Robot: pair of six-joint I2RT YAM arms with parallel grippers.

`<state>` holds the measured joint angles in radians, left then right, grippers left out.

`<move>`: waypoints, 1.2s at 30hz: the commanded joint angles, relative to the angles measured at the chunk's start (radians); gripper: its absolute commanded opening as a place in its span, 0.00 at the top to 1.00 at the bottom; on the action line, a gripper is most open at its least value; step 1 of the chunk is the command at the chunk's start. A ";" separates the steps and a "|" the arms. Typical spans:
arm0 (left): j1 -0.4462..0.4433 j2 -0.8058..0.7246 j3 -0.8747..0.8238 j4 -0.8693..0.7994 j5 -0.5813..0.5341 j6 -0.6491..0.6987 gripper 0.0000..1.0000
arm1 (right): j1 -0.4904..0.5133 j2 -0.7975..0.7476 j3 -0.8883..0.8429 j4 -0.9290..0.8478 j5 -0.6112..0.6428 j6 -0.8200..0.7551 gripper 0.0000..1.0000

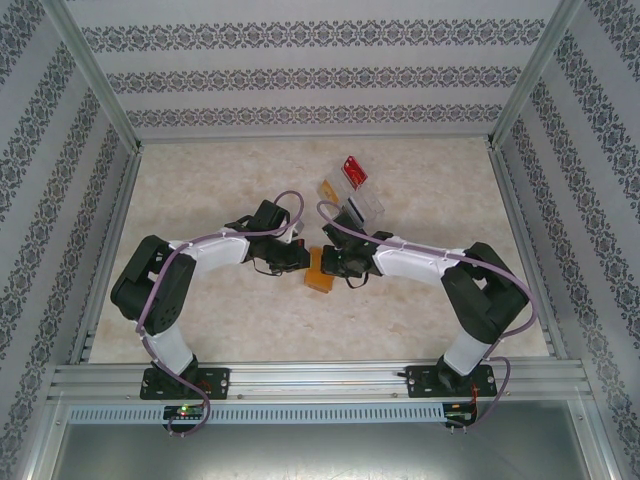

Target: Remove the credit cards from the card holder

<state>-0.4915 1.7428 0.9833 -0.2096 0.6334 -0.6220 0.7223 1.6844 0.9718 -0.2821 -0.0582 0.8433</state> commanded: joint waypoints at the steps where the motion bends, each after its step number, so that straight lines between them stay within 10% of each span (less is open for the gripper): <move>1: 0.004 -0.031 -0.015 -0.039 -0.038 0.011 1.00 | -0.016 -0.014 -0.046 -0.104 0.112 0.025 0.85; 10: 0.004 -0.025 0.004 -0.038 -0.042 0.006 1.00 | -0.024 -0.022 -0.068 -0.036 0.045 0.012 0.75; 15: 0.004 -0.037 0.025 -0.056 -0.062 0.001 0.59 | -0.028 -0.005 -0.052 -0.021 0.020 0.007 0.74; 36: 0.151 -0.356 -0.151 -0.079 -0.328 -0.032 0.03 | 0.046 -0.104 0.085 -0.018 0.004 -0.125 0.90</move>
<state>-0.3573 1.4384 0.8700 -0.2707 0.3637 -0.6376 0.7433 1.6150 0.9848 -0.3073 -0.0383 0.7628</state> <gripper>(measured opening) 0.966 0.108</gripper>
